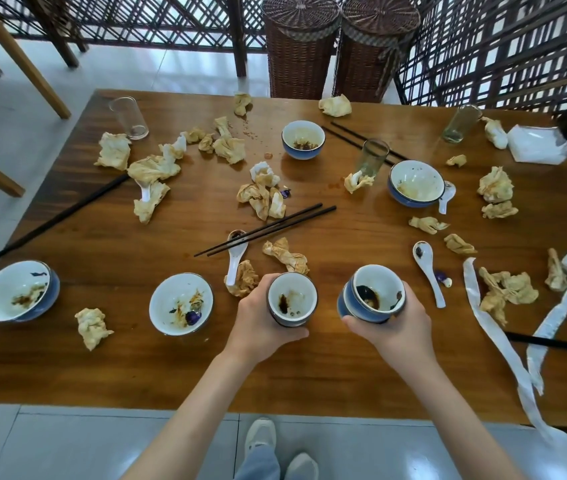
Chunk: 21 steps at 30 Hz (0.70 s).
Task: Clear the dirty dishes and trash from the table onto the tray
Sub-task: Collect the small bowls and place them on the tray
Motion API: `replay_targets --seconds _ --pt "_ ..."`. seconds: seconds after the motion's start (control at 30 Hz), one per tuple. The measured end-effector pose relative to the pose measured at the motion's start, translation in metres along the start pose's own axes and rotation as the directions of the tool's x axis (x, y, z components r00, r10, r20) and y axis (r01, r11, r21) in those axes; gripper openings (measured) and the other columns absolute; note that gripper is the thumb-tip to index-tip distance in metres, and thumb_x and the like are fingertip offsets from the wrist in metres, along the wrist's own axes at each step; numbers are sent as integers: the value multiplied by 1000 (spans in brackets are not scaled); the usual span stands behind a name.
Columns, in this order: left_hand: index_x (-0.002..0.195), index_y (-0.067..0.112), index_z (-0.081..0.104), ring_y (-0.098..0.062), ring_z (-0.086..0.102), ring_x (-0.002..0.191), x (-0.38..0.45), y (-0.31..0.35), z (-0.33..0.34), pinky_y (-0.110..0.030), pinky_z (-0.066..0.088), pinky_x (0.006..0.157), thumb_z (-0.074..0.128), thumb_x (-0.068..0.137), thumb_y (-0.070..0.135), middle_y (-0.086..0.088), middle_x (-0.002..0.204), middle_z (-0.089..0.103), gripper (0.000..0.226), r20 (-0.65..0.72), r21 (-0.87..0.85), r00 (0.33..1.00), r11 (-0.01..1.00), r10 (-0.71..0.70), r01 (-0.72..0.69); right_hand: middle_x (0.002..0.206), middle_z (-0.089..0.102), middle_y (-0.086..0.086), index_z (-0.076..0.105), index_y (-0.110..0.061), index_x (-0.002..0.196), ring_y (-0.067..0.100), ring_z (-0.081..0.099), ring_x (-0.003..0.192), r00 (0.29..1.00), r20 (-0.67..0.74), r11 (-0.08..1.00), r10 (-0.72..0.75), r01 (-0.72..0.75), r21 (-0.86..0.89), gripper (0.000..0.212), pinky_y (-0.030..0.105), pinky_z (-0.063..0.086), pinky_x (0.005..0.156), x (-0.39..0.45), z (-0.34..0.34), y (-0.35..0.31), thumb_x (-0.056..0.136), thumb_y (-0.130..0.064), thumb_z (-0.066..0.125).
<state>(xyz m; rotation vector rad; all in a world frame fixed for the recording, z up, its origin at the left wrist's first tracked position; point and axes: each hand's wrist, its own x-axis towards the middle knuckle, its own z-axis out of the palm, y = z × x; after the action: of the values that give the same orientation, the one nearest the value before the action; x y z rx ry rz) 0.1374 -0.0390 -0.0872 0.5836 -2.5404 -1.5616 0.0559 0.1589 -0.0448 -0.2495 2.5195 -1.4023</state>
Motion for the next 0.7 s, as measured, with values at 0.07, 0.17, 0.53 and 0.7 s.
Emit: replay_targets --seconds 0.07,0.17,0.53,0.7 --pt "109 52 43 12 50 104 1 -1 0 0 40 77 92 44 29 32 103 57 85 -1 3 1000 1000 1 -1 95 58 -24 49 -35 106 -3 56 90 1000 3 1000 0 0 -3 68 11 42 68 0 1 -1 52 -29 90" --pt "111 48 44 13 51 102 4 0 -2 0 41 75 92 45 30 31 102 57 84 -11 10 1000 1000 6 -6 94 59 -23 50 -37 104 -5 57 90 1000 0 1000 4 -4 -8 66 9 41 67 2 2 -3 51 -31 90" --pt "109 46 48 15 52 97 22 39 -6 2 39 68 92 43 28 35 96 58 81 -22 -10 995 995 100 -100 92 58 -25 48 -42 97 -21 49 93 999 -41 1000 -20 21 16 64 1 42 59 11 -16 -7 51 -28 90" --pt "102 51 45 17 51 95 23 67 21 3 38 67 91 42 26 40 98 54 80 -3 9 993 992 122 -122 92 58 -24 50 -35 105 -22 49 92 998 -50 998 -38 40 40 69 -5 37 65 19 -48 4 48 -27 90"
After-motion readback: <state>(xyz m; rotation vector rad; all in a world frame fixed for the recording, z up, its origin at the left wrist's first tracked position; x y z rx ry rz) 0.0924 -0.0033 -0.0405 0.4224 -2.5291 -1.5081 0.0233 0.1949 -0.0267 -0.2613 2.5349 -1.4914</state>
